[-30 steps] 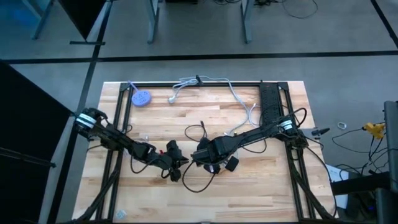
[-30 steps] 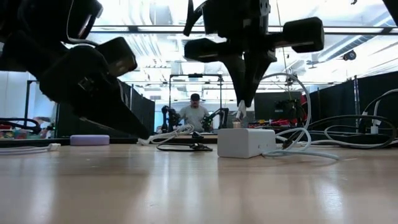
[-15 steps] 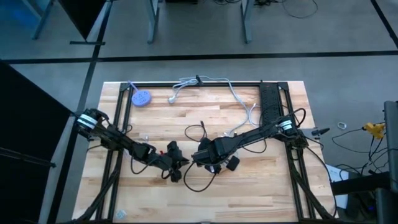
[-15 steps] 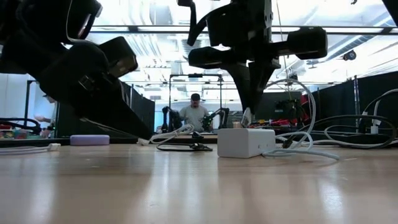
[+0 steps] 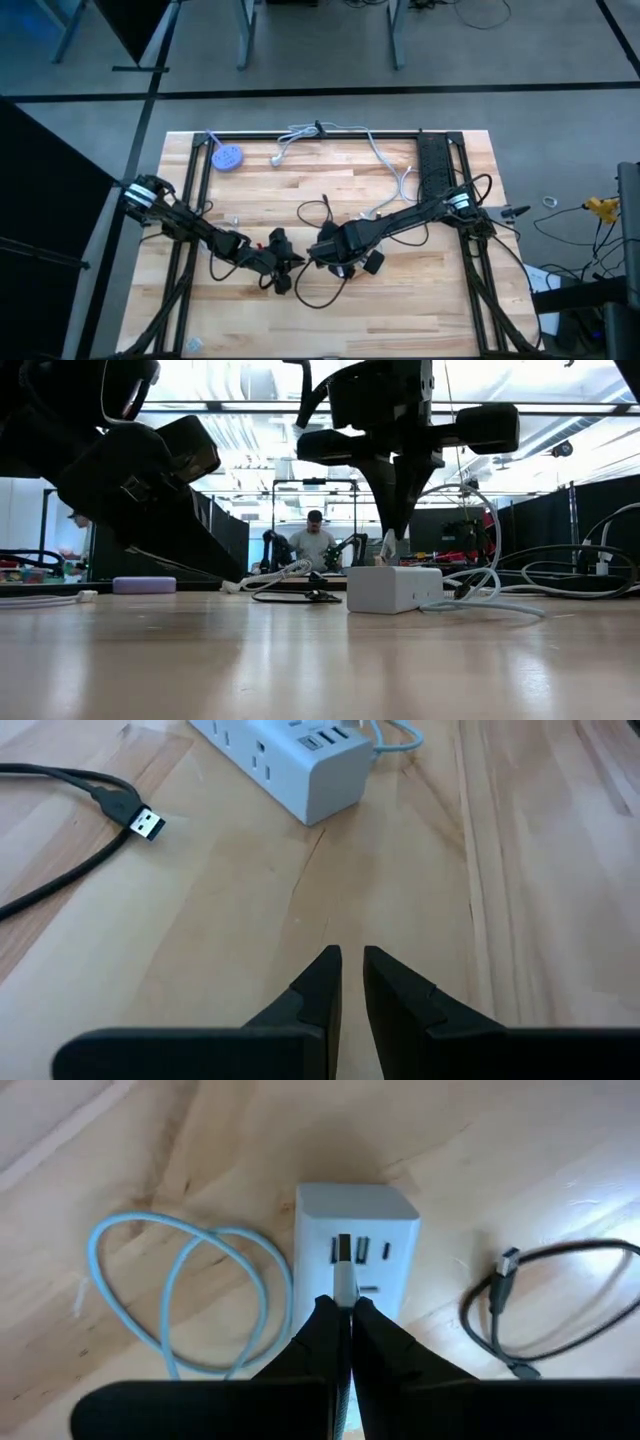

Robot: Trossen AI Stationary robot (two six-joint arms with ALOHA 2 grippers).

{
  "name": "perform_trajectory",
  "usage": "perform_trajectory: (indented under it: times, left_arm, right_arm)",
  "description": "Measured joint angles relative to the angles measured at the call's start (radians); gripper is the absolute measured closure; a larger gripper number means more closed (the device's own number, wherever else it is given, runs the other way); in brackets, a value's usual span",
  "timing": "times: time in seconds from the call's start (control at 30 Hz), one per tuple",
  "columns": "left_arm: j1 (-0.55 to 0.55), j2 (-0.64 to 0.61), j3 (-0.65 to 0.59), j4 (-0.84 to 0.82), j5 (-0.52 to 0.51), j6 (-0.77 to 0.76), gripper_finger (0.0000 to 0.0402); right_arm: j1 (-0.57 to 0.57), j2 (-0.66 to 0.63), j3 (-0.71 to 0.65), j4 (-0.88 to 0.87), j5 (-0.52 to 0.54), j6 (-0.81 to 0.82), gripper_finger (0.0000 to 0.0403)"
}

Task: Insert USB
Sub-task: Insert the blue charger cable into the white outlet extension

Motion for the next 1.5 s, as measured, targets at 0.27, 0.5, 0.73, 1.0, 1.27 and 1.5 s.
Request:
perform_trajectory:
  times: [0.27, 0.5, 0.73, 1.0, 1.27, 1.5]
  left_arm:
    - [-0.006, 0.0, 0.0, 0.106, 0.0, 0.021, 0.0368]
    - [-0.009, 0.0, 0.0, 0.158, 0.0, 0.042, 0.0368]
    - [-0.007, 0.034, 0.096, 0.247, -0.003, 0.165, 0.0368]
    - [0.001, 0.122, 0.257, 0.115, -0.121, 0.237, 0.0368]
    - [0.014, 0.138, 0.248, 0.103, -0.204, 0.186, 0.0368]
    - [0.027, 0.138, 0.243, 0.105, -0.204, 0.187, 0.0368]
  right_arm:
    - [0.0, 0.027, -0.008, -0.001, 0.008, 0.022, 0.0402]
    - [0.001, 0.022, 0.014, -0.01, 0.044, 0.026, 0.0401]
    - [-0.008, 0.02, 0.093, -0.001, 0.051, 0.029, 0.0402]
    - [-0.008, 0.019, 0.108, -0.005, 0.025, 0.06, 0.0402]
    - [0.004, 0.019, 0.114, -0.005, 0.026, 0.075, 0.0403]
    - [0.005, 0.019, 0.175, -0.005, 0.025, 0.08, 0.0403]
